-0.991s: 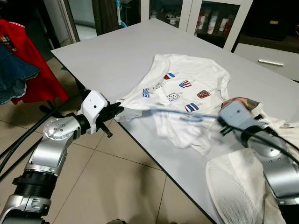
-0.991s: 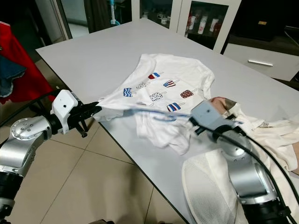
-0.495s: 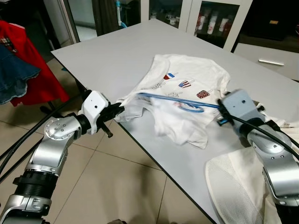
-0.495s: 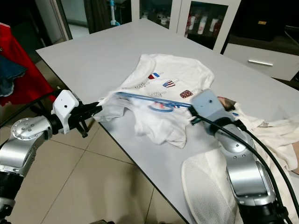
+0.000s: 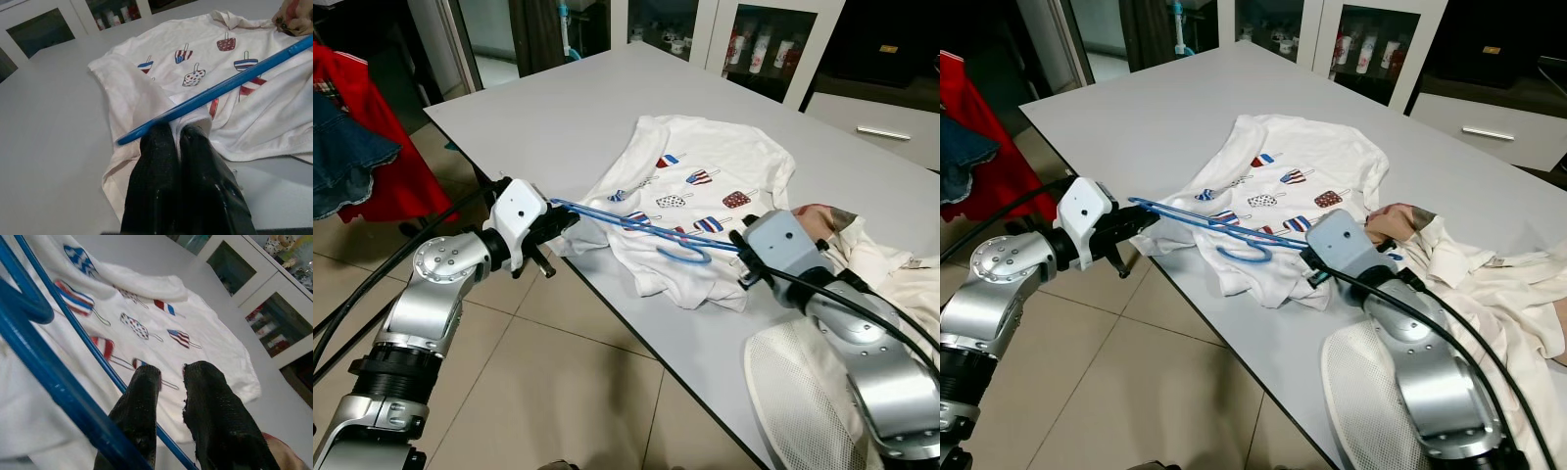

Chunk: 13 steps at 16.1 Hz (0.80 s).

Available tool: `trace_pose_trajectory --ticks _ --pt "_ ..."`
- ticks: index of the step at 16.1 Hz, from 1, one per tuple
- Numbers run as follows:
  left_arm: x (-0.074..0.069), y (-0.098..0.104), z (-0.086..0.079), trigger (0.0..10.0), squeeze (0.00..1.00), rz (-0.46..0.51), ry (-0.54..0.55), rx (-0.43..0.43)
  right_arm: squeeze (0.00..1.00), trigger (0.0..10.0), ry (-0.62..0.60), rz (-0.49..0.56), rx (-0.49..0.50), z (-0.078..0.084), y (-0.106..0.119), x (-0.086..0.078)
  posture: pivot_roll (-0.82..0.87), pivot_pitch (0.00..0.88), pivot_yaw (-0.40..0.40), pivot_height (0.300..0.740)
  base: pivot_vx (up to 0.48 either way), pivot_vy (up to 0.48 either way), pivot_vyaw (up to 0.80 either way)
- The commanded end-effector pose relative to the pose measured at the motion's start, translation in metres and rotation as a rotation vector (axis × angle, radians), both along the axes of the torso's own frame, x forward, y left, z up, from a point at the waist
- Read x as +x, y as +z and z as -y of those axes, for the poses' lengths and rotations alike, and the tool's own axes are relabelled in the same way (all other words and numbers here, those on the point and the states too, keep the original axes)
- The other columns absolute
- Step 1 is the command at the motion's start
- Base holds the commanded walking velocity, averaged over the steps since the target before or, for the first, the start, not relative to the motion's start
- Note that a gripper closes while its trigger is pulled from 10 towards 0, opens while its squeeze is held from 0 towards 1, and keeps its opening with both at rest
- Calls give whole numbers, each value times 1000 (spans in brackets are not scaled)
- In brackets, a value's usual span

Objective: Hang hanger

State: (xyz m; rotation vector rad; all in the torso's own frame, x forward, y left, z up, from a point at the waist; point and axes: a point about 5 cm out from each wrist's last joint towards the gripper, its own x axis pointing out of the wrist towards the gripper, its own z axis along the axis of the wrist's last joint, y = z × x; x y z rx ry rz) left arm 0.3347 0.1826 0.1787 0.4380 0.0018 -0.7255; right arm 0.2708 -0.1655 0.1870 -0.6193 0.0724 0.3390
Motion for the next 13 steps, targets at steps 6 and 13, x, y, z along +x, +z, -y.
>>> trace_pose_trajectory --ticks 6,13 --pt "0 -1 -6 0 0 -2 7 13 0 10000 -34 -54 -23 14 -6 -7 42 91 42 740 0 0 0" --pt "0 -6 -8 0 0 -23 7 22 0 10000 -40 -63 16 26 3 -15 35 91 55 740 0 0 0"
